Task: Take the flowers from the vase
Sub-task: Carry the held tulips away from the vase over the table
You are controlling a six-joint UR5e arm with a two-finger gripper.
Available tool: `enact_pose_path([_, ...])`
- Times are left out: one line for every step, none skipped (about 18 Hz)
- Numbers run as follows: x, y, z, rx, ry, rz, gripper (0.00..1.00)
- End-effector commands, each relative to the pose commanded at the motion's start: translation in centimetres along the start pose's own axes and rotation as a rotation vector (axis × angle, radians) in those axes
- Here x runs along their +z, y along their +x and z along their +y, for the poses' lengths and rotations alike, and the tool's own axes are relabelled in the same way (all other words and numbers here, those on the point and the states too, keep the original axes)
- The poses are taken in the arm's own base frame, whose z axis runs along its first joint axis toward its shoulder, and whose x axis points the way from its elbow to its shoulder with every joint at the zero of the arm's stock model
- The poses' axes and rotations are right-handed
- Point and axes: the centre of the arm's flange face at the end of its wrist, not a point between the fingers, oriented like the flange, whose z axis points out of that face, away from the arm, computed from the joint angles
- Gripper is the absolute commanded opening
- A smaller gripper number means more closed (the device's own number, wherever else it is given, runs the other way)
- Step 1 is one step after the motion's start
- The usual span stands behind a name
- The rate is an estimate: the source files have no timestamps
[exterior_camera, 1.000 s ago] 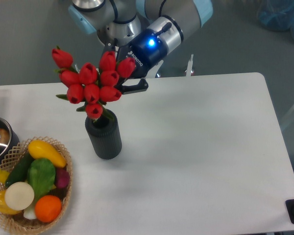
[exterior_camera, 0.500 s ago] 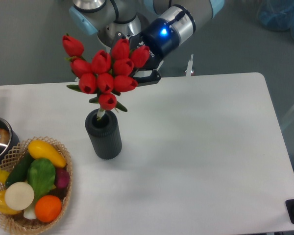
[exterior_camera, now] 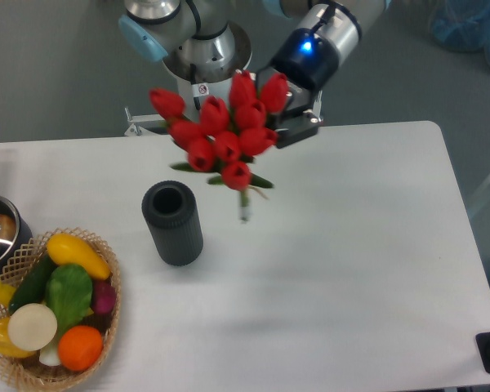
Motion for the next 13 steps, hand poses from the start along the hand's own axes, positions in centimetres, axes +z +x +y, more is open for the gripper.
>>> enact_pose_path([-0.2, -0.4, 0.5, -0.001, -0.037, -0.022, 0.09])
enact_pose_path([-0.6, -0.8, 0.8, -0.005, -0.071, -0.043, 0.1])
enact_pose_path([-0.6, -1.1, 1.0, -0.01, -0.104, -0.058, 0.1])
enact_pose_path([-0.6, -1.5, 1.6, -0.014, -0.147, -0.074, 0.1])
enact_pose_path([-0.6, -1.9, 2.2, -0.019, -0.194, -0.093, 0.1])
enact_pose_path([-0.8, -2.2, 2.5, -0.025, -0.239, -0.111, 0.1])
enact_pose_path([-0.8, -2.7, 3.0, -0.045, -0.284, -0.117, 0.1])
enact_pose_path([-0.9, -3.5, 3.5, -0.063, -0.33, -0.122, 0.11])
enact_pose_path([-1.0, -4.0, 4.0, -0.083, -0.382, -0.125, 0.11])
enact_pose_path([-1.1, -4.3, 4.3, -0.098, -0.429, -0.125, 0.12])
enact_pose_path([-1.2, -4.7, 4.5, -0.101, -0.468, -0.127, 0.12])
enact_pose_path([-1.0, -4.8, 4.5, -0.082, -0.5, -0.13, 0.12])
enact_pose_path([-1.0, -5.2, 4.7, -0.063, -0.525, -0.133, 0.12])
